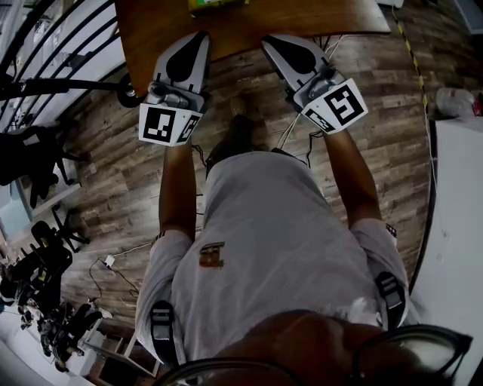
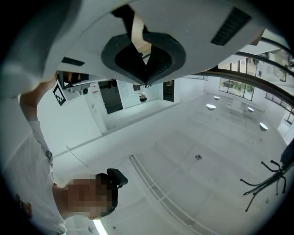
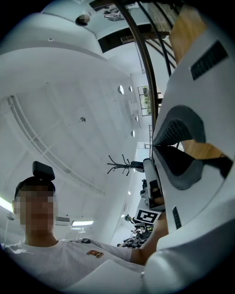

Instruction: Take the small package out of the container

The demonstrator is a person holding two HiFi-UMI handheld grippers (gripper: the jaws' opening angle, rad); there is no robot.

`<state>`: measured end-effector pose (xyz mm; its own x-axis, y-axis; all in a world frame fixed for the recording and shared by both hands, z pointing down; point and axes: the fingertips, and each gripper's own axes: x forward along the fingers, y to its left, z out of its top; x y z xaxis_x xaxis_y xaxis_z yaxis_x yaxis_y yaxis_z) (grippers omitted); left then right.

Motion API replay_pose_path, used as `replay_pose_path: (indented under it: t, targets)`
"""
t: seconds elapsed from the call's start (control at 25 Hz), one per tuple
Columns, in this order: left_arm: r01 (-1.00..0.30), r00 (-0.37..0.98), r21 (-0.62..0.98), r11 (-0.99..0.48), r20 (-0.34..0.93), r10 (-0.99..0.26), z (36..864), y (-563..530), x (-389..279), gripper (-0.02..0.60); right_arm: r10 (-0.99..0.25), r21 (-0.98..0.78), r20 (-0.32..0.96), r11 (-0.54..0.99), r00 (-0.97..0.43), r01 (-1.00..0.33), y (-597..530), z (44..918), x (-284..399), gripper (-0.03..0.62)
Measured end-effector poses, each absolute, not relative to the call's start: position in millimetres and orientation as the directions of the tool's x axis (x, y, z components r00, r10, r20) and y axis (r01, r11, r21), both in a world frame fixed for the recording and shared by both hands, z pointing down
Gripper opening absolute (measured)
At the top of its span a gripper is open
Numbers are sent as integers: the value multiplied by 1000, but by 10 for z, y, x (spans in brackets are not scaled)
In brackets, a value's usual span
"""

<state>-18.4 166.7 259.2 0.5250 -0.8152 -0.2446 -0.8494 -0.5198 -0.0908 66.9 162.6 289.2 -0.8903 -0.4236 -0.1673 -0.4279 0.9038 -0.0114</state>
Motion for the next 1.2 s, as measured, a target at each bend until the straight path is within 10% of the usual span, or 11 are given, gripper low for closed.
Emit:
replay_pose_path:
  t: [1.2]
  targets:
    - [-732,681,-113,-672,-141,-718,3086,-1331,-1579,18,-519,13,-61,853,-852,-521,-1212,3016,-884,32]
